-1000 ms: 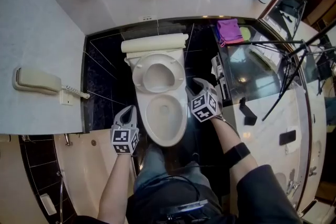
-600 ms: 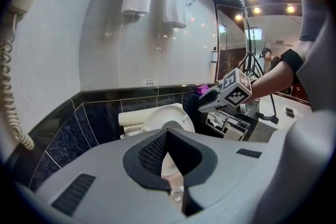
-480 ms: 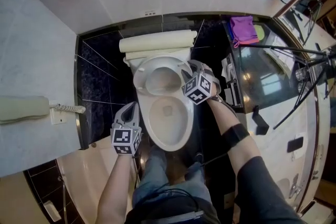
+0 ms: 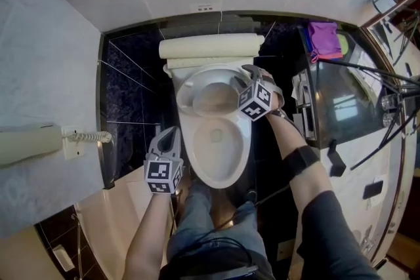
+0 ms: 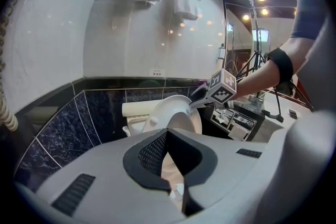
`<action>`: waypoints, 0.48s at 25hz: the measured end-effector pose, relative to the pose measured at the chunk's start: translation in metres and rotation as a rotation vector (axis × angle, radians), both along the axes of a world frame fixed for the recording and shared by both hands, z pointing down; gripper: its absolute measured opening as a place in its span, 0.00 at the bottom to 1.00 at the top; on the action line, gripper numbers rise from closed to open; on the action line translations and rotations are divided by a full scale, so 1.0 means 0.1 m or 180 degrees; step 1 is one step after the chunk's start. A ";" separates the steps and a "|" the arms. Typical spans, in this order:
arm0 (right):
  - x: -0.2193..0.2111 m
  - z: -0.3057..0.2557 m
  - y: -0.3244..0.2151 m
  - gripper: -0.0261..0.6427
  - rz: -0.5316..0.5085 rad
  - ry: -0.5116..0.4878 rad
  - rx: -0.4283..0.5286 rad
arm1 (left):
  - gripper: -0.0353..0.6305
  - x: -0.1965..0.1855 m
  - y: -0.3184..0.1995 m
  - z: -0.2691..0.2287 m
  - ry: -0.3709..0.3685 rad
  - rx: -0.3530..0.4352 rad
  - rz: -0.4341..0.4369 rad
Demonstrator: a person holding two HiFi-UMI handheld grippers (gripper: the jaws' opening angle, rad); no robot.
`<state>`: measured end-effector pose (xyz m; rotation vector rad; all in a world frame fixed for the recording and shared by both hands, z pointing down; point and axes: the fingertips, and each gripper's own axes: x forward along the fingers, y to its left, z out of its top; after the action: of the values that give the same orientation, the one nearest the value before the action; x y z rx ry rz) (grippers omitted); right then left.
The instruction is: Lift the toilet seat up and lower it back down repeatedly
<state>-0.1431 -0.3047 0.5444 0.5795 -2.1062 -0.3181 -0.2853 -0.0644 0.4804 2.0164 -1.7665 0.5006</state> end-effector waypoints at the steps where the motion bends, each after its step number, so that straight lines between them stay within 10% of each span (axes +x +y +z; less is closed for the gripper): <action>1: -0.03 0.02 0.00 0.29 -0.0033 0.0036 0.0018 | 0.05 -0.03 0.01 0.01 -0.0004 -0.0003 -0.0013; 12: -0.05 0.04 0.05 0.17 -0.0006 0.0085 0.0066 | 0.05 -0.06 0.17 0.18 0.0075 -0.0132 -0.0061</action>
<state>-0.1486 -0.3000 0.5480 0.5823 -2.0800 -0.3473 -0.2914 -0.0476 0.4986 1.9678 -1.7456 0.5015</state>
